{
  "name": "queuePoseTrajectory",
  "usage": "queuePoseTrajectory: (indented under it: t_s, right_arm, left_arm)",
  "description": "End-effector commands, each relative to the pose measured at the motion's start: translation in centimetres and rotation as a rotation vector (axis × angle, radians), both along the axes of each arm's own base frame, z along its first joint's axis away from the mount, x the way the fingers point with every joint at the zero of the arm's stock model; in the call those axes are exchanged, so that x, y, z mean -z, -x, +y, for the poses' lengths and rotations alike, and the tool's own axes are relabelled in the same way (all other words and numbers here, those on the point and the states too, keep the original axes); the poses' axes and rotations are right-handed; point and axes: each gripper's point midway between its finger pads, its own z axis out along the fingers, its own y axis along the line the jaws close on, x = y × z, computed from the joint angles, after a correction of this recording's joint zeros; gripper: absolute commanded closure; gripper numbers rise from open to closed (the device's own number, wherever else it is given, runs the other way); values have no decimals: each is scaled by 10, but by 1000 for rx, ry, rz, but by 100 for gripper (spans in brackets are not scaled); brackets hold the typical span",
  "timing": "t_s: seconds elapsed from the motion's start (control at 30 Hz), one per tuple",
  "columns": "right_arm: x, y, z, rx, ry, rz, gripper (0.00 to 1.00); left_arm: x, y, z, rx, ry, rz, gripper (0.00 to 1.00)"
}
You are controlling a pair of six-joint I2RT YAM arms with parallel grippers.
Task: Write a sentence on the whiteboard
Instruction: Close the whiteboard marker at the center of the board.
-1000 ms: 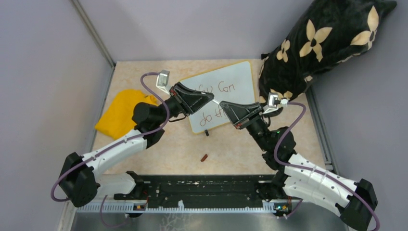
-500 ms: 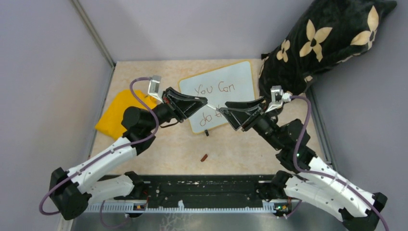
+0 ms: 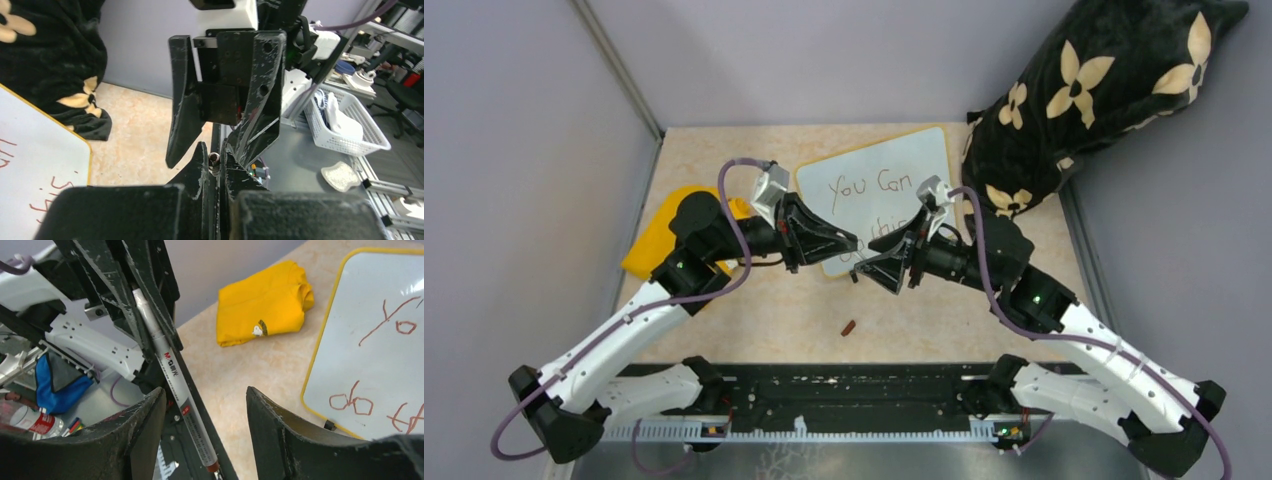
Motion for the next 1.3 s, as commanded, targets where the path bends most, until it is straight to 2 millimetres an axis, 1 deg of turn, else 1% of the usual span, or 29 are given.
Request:
queuePoseTrajectory:
  t_s: [0.0,0.07,0.17,0.23,0.37,0.47,0.63,0.8,0.93,1.03,1.07,1.13,1.27]
  right_arm:
    - [-23,13,2,-66,-33,-60,41]
    - [-22,12,3,-66,-28,-63,43]
    - [-17,8,2,-51,-1,-84,55]
    - [-16,10,4,-71,7,-99,60]
    - [-13,19,10,-149,30,-100,59]
    - [-11,24,11,-174,30,-107,58]
    - [-14,30,8,-198,22,-137,63]
    - [-19,39,9,-247,-7,-157,65]
    - [-18,42,11,-271,-12,-149,73]
    - [-17,43,11,-271,-13,-148,84]
    - [-16,42,11,-268,-12,-144,85]
    - [-14,41,11,-261,-6,-138,83]
    - [-14,41,12,-267,-7,-129,73]
  left_arm:
    - [2,13,-1,85,-55,-20,100]
    - [1,15,0,91,-56,-19,100]
    - [-1,17,2,94,-54,-28,100]
    - [-1,18,1,101,-67,-24,100]
    - [1,20,-2,134,-89,1,100]
    - [3,20,-4,150,-92,7,100]
    - [1,25,-8,212,-91,20,100]
    - [2,22,-11,227,-95,37,100]
    - [1,19,-11,222,-94,42,100]
    - [2,18,-10,220,-95,42,100]
    - [2,18,-10,221,-95,42,100]
    - [2,18,-10,224,-97,45,100]
    - [2,18,-10,231,-96,45,100]
